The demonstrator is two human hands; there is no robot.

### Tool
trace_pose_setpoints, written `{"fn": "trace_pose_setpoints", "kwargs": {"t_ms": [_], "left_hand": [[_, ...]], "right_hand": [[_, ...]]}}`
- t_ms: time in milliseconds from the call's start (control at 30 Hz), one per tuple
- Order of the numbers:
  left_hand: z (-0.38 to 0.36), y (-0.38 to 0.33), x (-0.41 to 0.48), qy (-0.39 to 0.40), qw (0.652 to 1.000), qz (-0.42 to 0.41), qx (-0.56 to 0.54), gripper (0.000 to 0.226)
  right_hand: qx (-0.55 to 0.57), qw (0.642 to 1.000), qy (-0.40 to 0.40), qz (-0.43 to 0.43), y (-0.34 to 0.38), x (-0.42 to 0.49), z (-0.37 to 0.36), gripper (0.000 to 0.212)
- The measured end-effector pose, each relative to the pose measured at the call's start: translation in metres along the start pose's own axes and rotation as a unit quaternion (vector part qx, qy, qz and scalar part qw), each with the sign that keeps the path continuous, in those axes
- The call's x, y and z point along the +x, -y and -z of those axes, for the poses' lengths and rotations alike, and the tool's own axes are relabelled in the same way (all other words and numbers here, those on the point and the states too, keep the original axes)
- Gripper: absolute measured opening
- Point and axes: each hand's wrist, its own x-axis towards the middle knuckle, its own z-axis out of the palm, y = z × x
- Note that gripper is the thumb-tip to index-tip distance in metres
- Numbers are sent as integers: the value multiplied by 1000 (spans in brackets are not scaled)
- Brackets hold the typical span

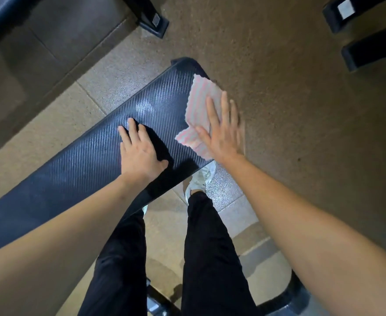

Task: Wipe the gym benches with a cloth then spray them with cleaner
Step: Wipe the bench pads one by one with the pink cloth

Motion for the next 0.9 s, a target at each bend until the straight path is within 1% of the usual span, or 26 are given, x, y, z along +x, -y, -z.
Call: {"fn": "trace_pose_setpoints", "kwargs": {"t_ms": [100,200,300,367,433,500,533,600,667,700,733,767,800,833,900], "left_hand": [[4,-13,0,-4,1000,21,-9,123],[18,-29,-6,-11,1000,10,-20,113],[28,-46,-13,-4,999,5,-45,108],[31,-53,-17,13,998,11,-55,109],[31,-55,-19,27,998,17,-50,112],[31,-56,-19,30,999,17,-40,113],[32,-56,-19,30,999,15,-32,113],[31,-59,-19,29,999,13,-6,112],[29,-61,-18,23,1000,17,-2,113],[27,-61,-17,20,1000,21,-10,115],[24,-60,-16,18,999,24,-18,116],[21,-59,-15,15,999,27,-22,118],[18,-58,-13,13,999,31,-23,119],[15,-57,-13,11,999,35,-24,121],[12,-57,-12,6,999,40,-31,121]], "right_hand": [[39,999,6,-6,-16,-32,-16,80],[143,990,8,-9,-23,-44,-17,75],[290,955,3,-63,-32,-47,-7,65],[354,926,16,-129,-42,-48,0,61],[403,895,40,-184,-57,-45,6,49],[430,876,52,-211,-76,-39,7,21],[435,870,59,-223,-86,-34,10,14],[441,856,61,-261,-106,-24,20,17],[437,849,33,-297,-121,-14,37,25],[429,848,12,-311,-126,-10,44,26],[438,839,0,-323,-127,-7,51,21],[468,820,8,-329,-125,-5,55,17],[511,793,47,-328,-119,-5,59,22],[552,761,114,-322,-111,-7,60,32],[599,694,266,-297,-96,-14,63,48]]}}
